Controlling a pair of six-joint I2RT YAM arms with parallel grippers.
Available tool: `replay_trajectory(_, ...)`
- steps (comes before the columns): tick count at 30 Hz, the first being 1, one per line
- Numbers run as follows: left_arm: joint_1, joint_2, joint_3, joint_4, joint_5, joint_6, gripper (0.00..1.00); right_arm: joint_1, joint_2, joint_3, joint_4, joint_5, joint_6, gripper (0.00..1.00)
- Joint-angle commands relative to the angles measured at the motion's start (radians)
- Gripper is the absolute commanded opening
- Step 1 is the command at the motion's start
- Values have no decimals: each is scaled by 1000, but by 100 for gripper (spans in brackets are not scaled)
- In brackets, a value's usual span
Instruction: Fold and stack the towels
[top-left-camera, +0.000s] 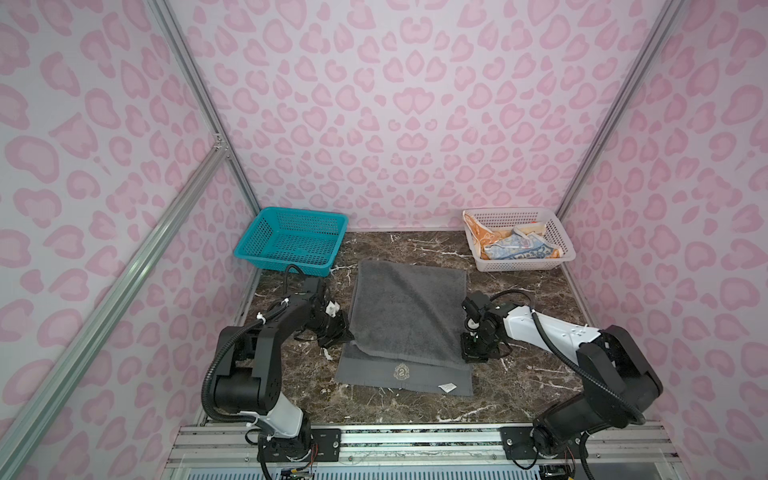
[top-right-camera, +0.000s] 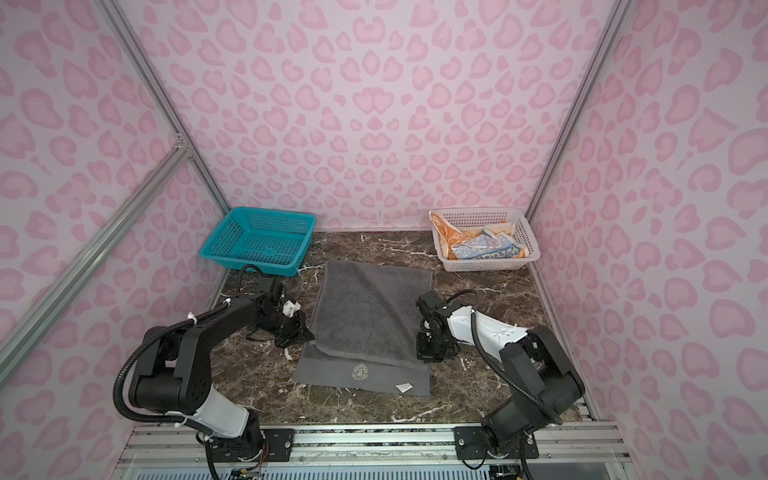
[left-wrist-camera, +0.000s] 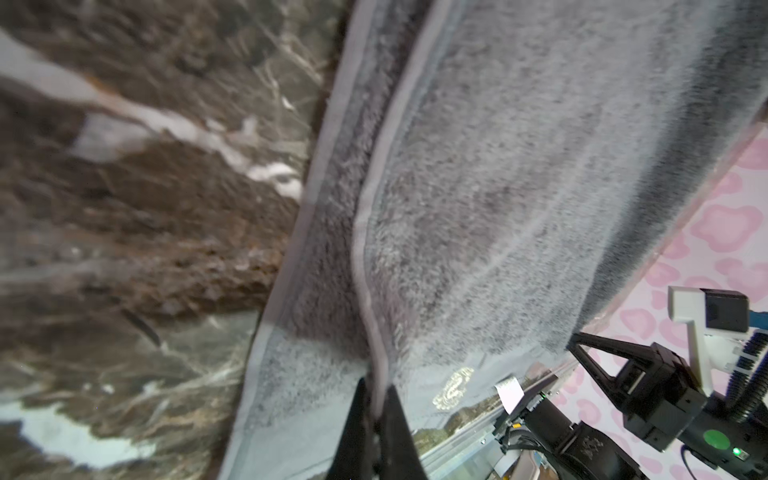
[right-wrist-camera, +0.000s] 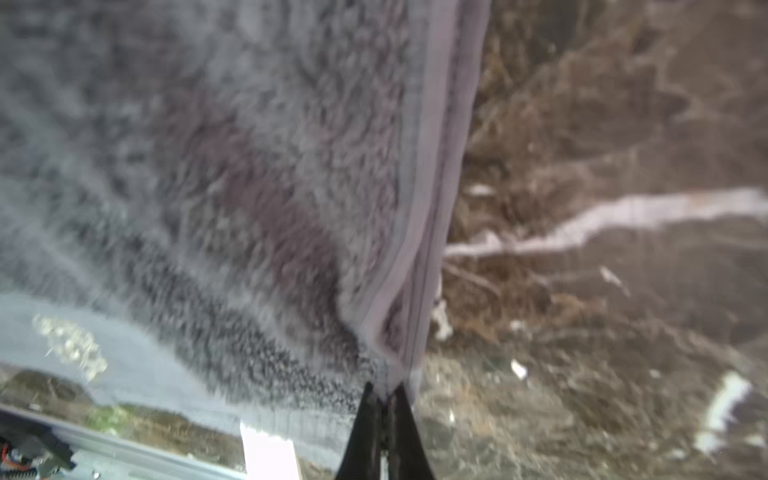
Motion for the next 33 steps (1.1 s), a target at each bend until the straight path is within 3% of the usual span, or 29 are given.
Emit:
replay_trajectory(1, 2, 55, 38, 57, -35, -12, 3, -34, 67, 41, 90, 39, -6, 0)
replay_trajectory(11, 2, 307, 326, 93, 24, -3, 3, -171, 248, 335, 83, 44, -165, 0)
replay_trajectory(15, 2, 271, 427, 43, 52, 18, 3, -184, 235, 460, -1, 2, -214, 0)
replay_trajectory(19, 9, 123, 443, -41, 54, 44, 3, -196, 148, 556, -137, -3, -264, 0)
replay_trajectory(22, 14, -9, 386, -64, 51, 42, 3, -196, 61, 524, -193, 0, -273, 0)
replay_trajectory(26, 13, -97, 249, -55, 31, 33, 3, -190, -21, 351, -157, -8, -226, 0)
replay_trajectory(33, 16, -7, 97, 51, -26, 28, 3, -142, -7, 85, 76, -40, -105, 0)
